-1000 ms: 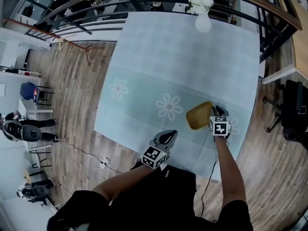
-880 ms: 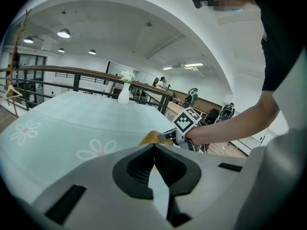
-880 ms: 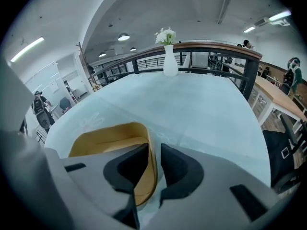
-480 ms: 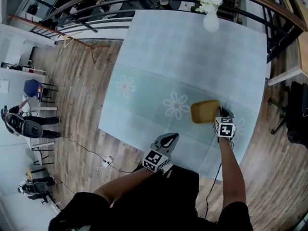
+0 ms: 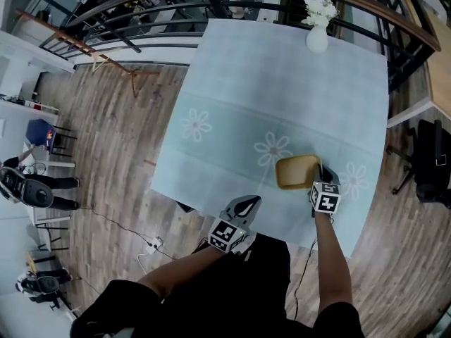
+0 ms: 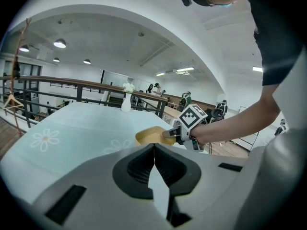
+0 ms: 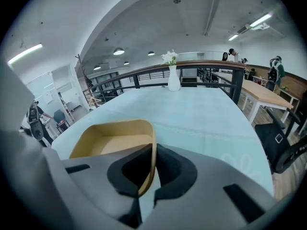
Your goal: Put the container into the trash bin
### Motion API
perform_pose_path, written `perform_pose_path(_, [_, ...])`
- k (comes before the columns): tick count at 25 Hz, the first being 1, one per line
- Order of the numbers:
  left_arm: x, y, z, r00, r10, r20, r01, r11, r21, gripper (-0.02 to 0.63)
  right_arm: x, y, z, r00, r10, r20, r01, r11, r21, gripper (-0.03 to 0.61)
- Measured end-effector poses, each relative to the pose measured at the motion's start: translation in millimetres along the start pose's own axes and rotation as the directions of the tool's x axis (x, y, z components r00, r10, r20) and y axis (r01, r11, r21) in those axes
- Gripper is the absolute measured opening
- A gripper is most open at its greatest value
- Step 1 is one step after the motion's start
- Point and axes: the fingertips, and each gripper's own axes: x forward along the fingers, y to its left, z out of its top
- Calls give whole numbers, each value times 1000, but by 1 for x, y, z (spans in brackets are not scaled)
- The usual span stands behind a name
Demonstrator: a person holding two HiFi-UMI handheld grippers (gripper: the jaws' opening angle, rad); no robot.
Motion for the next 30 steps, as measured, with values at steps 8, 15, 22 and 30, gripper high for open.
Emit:
perform_pose_path(8, [-103, 31, -25, 997, -48, 66, 50, 999, -19, 14, -49, 131, -35, 1000, -29, 4, 29, 999, 27, 35])
perform_pose_path(15, [-213, 60, -46, 989, -70, 129, 71, 997, 0, 14, -96, 257, -70, 997, -73, 21, 70, 992, 109, 35])
perform_pose_path(22, [-289, 92, -65, 983, -40, 179, 51, 997, -57, 14, -128, 348, -100, 995, -97, 16, 91, 974, 208, 37])
perform_pose_path(30, [-336, 103, -93, 985, -19, 170, 35, 995, -95, 14, -150, 400, -121, 995, -95, 2, 93, 976, 196, 37])
